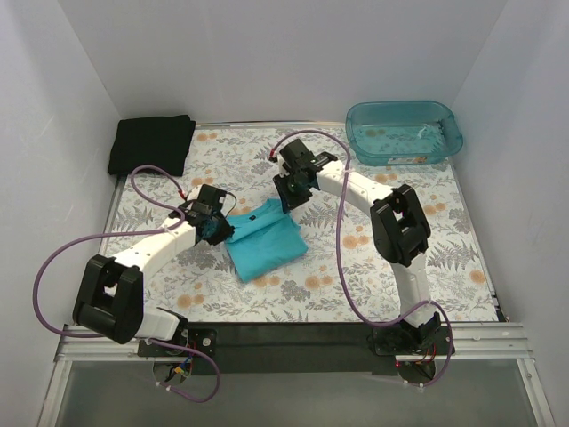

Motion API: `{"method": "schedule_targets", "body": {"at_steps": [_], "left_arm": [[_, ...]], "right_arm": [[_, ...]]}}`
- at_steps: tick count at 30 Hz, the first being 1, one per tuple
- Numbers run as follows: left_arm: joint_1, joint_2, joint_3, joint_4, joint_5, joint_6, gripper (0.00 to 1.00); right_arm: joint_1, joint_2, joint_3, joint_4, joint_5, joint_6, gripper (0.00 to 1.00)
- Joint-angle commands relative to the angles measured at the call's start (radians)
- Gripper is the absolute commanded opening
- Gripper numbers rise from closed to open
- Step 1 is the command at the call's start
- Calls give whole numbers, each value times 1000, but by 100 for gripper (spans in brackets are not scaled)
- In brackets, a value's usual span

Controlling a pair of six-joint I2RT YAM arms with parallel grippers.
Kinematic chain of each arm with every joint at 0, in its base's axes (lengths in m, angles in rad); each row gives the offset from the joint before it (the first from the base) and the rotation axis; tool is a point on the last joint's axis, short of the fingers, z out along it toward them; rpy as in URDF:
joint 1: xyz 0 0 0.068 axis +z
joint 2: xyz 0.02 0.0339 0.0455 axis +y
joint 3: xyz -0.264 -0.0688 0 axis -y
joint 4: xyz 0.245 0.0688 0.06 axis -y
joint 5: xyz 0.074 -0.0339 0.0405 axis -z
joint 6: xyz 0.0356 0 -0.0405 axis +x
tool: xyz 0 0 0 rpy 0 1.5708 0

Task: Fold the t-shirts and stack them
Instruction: Fold the tshirt

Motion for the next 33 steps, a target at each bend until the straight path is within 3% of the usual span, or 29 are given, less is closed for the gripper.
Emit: {"method": "schedule_targets", "body": {"at_steps": [1,3,4,6,10,15,21,27,33], "left_arm": [[12,-26,21,26,-83,26,35],[10,-64,27,27,-89,45,47],[10,-80,26,30,-89,71,61],[10,-138,12,35,-84,100,71],[7,-250,-43,30,-61,164,74],[2,-339,-144,79,40,203,55],[1,-229,-154,199,75,224,38],[21,39,-8,293,3,232,33],[80,251,96,323,15,214,31]], "right_arm": [[-21,-48,-2,78,18,17,33],[-20,-86,-25,94,26,8,36],[-20,-103,-40,117,29,-1,37],[-20,-162,-111,152,26,-30,38],[-20,-259,-249,244,-31,-87,39],[-20,-315,-365,347,-140,-130,38],[-20,-214,-324,399,-284,-139,37],[-29,-60,-186,420,-342,-132,37],[-102,30,-183,538,-355,-6,37]]}}
